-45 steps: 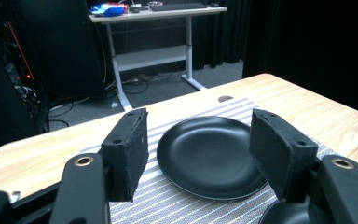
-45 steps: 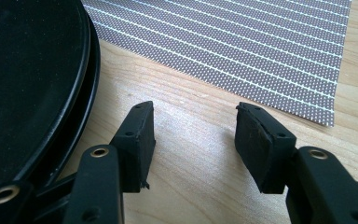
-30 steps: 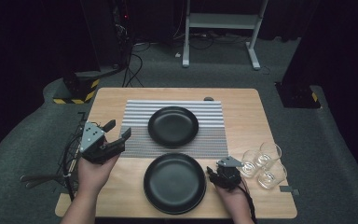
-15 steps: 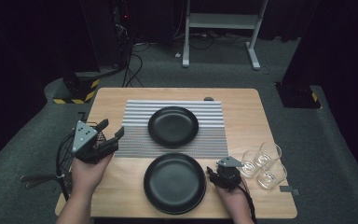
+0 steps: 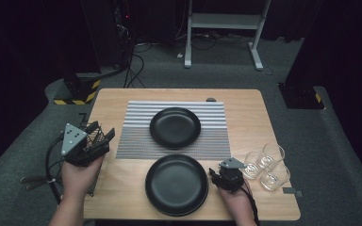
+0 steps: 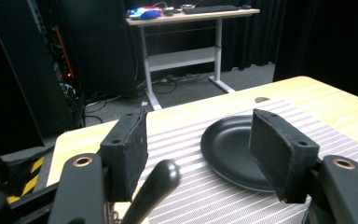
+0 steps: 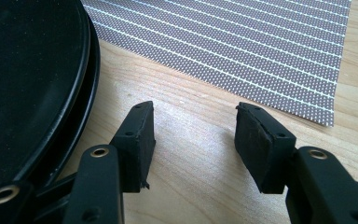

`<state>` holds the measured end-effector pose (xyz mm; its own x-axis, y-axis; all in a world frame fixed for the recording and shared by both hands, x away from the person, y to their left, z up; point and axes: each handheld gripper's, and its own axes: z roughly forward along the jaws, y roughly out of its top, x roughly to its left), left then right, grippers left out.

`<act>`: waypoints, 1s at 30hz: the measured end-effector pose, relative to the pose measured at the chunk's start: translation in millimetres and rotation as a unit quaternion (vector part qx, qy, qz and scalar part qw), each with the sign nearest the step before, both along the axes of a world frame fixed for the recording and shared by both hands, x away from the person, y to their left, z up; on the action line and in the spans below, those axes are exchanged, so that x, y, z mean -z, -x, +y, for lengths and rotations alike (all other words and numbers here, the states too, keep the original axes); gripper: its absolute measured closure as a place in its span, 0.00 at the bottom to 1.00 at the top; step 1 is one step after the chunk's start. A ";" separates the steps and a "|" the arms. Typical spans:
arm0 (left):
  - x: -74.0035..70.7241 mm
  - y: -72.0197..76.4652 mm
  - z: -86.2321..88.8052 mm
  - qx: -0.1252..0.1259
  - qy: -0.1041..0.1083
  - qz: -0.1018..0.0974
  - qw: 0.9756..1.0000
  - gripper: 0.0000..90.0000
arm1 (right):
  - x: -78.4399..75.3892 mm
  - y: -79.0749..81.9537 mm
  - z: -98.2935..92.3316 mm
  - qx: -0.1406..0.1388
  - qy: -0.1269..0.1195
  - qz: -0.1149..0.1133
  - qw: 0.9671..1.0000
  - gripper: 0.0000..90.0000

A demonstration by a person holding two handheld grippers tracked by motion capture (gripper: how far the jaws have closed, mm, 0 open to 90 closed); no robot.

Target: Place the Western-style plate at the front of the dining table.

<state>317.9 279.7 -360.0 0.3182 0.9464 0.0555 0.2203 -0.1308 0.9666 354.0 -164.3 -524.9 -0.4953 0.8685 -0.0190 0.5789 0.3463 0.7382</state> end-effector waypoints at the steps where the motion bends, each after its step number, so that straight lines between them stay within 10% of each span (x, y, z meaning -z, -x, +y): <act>1: -0.4 0.9 1.7 -0.002 -0.002 -0.001 1.000 0.42 | 0.0 0.0 0.0 0.000 0.000 0.000 1.000 0.53; 30: 11.5 -5.2 16.0 -0.004 -0.012 0.025 1.000 0.42 | 0.0 -0.1 -0.1 0.001 -0.001 0.000 1.000 0.53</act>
